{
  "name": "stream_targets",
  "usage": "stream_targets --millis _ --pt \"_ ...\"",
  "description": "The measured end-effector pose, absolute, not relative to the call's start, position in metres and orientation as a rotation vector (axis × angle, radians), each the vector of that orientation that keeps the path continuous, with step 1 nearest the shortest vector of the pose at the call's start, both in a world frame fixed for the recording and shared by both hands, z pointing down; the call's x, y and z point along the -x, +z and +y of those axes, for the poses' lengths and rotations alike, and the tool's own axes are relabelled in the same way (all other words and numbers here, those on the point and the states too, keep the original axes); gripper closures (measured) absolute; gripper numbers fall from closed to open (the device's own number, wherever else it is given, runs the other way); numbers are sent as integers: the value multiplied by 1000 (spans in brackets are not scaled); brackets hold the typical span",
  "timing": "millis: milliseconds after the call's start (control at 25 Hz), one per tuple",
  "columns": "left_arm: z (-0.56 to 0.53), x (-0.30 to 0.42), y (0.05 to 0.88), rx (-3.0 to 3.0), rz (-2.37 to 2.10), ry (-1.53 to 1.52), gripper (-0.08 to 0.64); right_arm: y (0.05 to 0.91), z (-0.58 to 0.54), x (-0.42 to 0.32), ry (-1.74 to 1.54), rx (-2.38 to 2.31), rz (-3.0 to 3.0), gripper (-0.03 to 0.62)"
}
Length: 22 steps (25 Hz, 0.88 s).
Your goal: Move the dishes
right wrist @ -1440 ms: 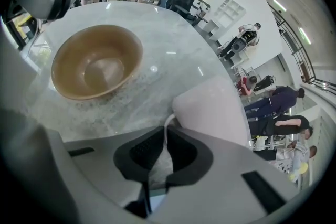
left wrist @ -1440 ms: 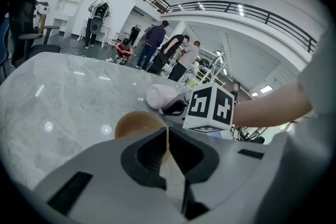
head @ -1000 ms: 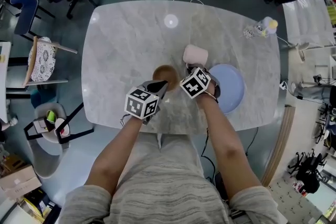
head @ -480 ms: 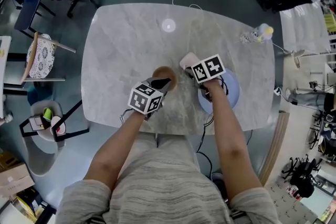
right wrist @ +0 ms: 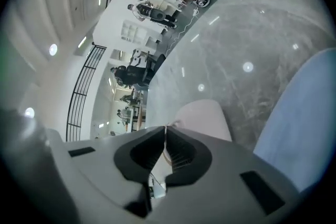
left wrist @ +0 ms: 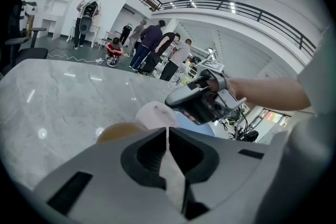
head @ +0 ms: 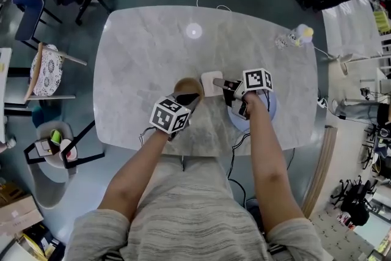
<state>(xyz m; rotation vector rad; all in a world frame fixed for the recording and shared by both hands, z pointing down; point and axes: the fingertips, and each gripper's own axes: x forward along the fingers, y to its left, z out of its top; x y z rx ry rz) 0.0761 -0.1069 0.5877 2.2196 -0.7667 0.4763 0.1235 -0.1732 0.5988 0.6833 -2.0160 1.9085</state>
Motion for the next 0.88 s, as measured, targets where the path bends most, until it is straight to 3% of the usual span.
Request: stream_targets --millis 360,560,880 --pt "-108 -84 591 -2239 -744 520 529 592 -173 -132 1505 -779 -2149 561" --pt "-107 -91 589 -2254 -729 538 529 584 -164 -137 1270 -822 -2229 455" --pt "-102 -97 590 -2273 -717 567 529 607 -140 -150 822 -1017 -2165 485"
